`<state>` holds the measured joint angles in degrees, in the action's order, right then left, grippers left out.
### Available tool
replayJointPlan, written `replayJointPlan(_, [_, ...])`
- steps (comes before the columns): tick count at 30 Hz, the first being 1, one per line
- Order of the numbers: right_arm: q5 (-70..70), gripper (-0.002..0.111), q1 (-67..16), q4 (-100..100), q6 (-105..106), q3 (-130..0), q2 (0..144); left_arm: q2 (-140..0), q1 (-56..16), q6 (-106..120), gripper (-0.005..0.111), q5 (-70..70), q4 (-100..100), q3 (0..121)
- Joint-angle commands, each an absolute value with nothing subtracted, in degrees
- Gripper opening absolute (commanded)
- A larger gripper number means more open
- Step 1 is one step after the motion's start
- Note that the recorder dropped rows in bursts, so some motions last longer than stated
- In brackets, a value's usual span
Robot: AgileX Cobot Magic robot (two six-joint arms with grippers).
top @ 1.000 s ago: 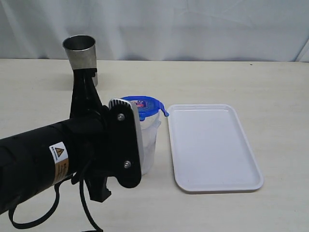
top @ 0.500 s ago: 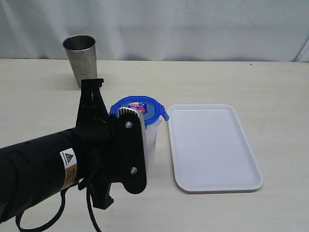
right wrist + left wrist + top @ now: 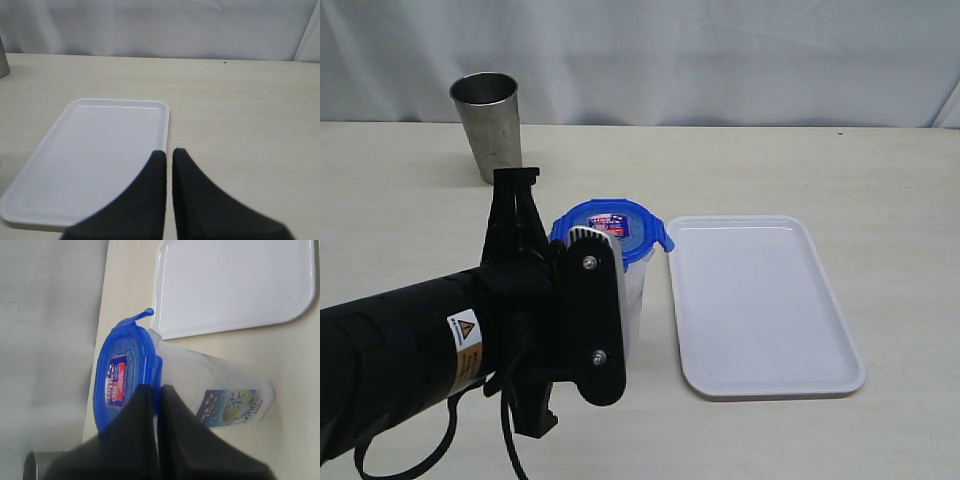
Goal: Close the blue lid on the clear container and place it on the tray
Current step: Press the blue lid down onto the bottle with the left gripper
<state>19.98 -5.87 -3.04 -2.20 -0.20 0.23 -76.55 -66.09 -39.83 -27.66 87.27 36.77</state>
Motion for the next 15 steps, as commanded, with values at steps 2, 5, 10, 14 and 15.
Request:
replayJointPlan(2, [19.83,0.005,-5.5,-3.44,-2.34,0.0,0.0,-76.63,-66.63,-40.13,0.0,-25.52,86.74,36.41])
replayJointPlan(5, [19.83,0.005,-5.5,-3.44,-2.34,0.0,0.0,-76.63,-66.63,-40.13,0.0,-26.18,86.63,36.41])
replayJointPlan(10, [19.83,0.005,-5.5,-3.44,-2.34,0.0,0.0,-76.63,-66.63,-40.13,0.0,-26.68,86.63,36.41])
replayJointPlan(14, [19.83,0.005,-5.5,-3.44,-2.34,0.0,0.0,-76.63,-66.63,-40.13,0.0,-26.83,86.12,36.41])
replayJointPlan(15, [19.83,0.005,-5.5,-3.44,-2.34,0.0,0.0,-76.63,-66.63,-40.13,0.0,-26.83,86.12,36.41])
